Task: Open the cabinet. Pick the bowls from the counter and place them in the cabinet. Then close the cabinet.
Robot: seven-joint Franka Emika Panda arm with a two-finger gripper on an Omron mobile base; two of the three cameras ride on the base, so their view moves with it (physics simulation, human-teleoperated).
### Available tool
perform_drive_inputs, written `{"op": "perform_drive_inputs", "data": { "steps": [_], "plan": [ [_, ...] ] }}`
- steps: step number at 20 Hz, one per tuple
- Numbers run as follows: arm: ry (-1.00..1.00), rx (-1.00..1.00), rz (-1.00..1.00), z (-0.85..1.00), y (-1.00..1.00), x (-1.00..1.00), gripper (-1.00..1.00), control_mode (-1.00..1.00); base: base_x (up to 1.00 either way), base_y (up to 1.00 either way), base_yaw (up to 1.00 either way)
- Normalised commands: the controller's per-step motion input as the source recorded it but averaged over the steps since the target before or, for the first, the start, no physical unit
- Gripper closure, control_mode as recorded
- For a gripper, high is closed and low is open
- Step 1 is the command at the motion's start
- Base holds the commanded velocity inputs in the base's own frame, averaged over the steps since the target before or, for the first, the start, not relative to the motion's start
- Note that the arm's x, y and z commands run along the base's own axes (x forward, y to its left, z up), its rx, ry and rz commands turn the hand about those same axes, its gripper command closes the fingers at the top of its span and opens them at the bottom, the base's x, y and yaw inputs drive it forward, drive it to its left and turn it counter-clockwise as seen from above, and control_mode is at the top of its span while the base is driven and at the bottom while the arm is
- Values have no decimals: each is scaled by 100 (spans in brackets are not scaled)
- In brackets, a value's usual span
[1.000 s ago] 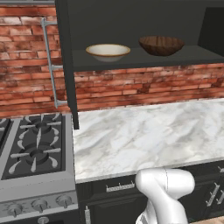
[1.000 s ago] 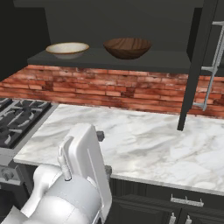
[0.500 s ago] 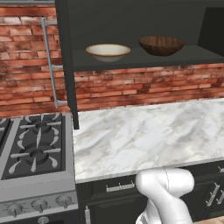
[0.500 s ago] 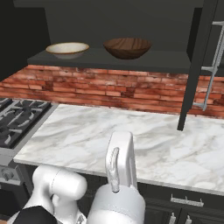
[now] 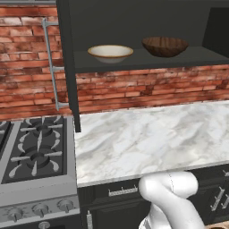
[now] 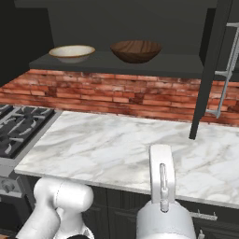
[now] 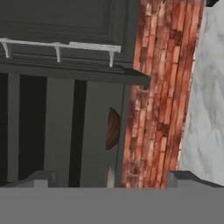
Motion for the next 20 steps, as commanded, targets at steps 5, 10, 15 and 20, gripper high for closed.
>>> {"op": "perform_drive_inputs", "data": {
  "steps": [5, 10, 15, 20],
  "plan": [
    [0, 6, 14, 0, -34, 0, -100, -100, 0, 0, 0],
    [0, 5, 16, 10, -37, 0, -100, -100, 0, 0, 0],
    [0, 9, 15, 8, -45, 0, -100, -100, 0, 0, 0],
    [0, 6, 13, 5, -34, 1, -100, -100, 0, 0, 0]
  ]
}}
